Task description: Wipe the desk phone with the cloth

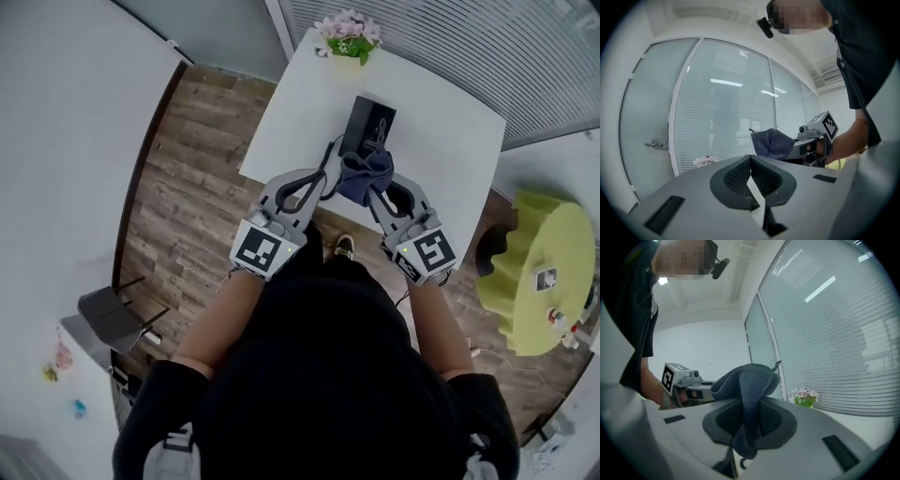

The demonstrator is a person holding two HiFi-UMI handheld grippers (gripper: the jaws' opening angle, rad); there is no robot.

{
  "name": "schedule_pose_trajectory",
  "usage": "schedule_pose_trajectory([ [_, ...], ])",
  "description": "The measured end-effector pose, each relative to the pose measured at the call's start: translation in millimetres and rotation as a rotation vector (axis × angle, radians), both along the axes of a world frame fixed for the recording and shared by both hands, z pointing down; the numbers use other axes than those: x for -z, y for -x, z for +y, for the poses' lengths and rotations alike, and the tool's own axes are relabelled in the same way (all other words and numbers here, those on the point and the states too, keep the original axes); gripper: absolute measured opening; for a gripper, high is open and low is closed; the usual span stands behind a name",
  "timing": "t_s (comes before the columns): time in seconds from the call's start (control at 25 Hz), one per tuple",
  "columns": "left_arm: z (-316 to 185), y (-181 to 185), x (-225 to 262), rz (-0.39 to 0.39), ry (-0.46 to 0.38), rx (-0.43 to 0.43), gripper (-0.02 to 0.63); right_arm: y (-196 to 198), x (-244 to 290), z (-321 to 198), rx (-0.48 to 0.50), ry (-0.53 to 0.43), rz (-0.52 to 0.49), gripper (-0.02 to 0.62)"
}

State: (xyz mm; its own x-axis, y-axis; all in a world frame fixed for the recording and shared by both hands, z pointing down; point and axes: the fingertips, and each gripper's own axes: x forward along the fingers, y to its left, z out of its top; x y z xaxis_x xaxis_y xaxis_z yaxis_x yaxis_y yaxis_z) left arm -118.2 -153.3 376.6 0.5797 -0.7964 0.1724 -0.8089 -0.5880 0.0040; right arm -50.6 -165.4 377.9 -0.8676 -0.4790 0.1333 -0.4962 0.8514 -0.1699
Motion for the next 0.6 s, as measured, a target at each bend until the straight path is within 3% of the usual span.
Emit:
schedule_pose_trajectory([
  [0.32, -65, -8, -28, -0.027, 0.050, -0.218, 0.011, -9, -31, -62, -0.215, 0.037, 0.110, 0.072],
  [0.6, -119, -11, -60, 0.009, 0.102, -0.321, 0.011, -27, -57, -112, -0.381, 0.084, 0.202, 0.071],
])
